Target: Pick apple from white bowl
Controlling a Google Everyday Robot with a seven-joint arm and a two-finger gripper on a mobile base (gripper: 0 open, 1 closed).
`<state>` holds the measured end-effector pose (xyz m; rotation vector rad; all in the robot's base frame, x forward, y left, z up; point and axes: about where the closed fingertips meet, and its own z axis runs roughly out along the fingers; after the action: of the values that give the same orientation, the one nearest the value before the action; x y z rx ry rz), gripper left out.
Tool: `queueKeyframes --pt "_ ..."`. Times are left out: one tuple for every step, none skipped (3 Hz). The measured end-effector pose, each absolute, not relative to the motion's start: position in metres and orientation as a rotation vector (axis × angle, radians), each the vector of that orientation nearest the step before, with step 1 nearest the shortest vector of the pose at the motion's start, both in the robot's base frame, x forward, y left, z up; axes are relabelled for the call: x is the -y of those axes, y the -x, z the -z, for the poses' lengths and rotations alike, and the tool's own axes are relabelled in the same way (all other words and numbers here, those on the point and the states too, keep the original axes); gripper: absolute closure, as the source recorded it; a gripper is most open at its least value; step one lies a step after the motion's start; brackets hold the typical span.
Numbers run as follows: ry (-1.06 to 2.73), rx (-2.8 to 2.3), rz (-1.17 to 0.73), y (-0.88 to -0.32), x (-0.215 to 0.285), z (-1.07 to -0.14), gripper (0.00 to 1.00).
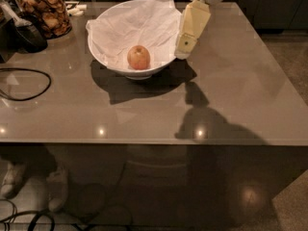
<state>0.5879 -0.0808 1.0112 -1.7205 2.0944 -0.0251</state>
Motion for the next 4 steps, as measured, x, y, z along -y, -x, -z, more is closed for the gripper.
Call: queueKeyframes --pt "1.703 -2.055 -0.023 -0.611 0.067 -1.014 0.0" --pt "1.702 -2.035 -0.063 -0.632 0.055 -1.014 0.0" --pt "1.714 -2.022 -0.1 -0.65 0.042 -1.009 0.0" --pt "1.741 -2.012 -0.122 -0.663 0.027 -1.001 0.05"
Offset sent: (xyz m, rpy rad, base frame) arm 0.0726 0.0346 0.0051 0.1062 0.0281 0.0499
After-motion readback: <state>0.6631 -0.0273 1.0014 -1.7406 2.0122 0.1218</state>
